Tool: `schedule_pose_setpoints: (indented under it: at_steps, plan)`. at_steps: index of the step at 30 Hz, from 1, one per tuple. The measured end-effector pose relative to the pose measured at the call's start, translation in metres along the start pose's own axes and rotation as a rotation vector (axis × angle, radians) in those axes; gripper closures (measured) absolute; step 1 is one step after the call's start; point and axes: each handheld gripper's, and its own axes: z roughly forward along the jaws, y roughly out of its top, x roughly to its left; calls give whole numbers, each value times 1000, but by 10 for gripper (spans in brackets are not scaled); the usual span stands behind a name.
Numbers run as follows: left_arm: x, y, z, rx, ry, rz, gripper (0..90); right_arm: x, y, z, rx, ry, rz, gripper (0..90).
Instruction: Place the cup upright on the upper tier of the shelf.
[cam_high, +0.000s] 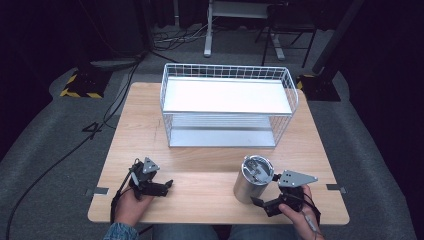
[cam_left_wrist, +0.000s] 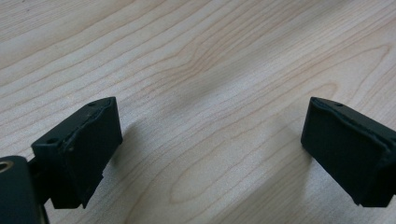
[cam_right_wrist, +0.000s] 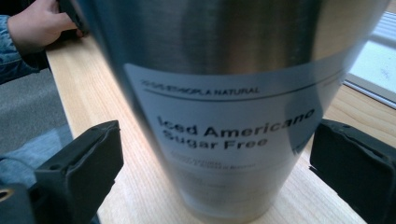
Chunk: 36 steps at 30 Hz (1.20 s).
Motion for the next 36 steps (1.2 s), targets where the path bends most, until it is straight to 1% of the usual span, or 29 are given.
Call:
schedule_pose_setpoints:
  at_steps: [6, 9, 13, 17, 18, 19, 21, 28, 33, 36]
  plan:
    - [0, 0, 0, 0, 0, 0, 56, -3, -2, 10, -31, 0, 18, 36]
    - [0, 0, 0, 0, 0, 0, 56, -4, -3, 14, -34, 0, 23, 33]
    - [0, 0, 0, 0, 0, -1, 57, -5, -4, 19, -54, 6, 10, 22]
    - [0, 0, 0, 0, 0, 0, 57, -7, -8, 26, -89, 19, -3, 9]
    - [0, 0, 0, 0, 0, 0, 57, -7, -8, 26, -89, 19, -3, 9]
    - [0, 0, 0, 0, 0, 0, 57, -9, -9, 28, -104, 28, -2, 5]
    - [0, 0, 0, 0, 0, 0, 57, -9, -9, 30, -114, 30, -1, 2]
    - [0, 0, 0, 0, 0, 0, 57, -8, -10, 35, -150, 16, -24, 5]
    - [0, 0, 0, 0, 0, 0, 57, -6, -9, 37, -156, 2, -50, 14]
    - [0, 0, 0, 0, 0, 0, 57, -5, -9, 38, -161, 0, -51, 21]
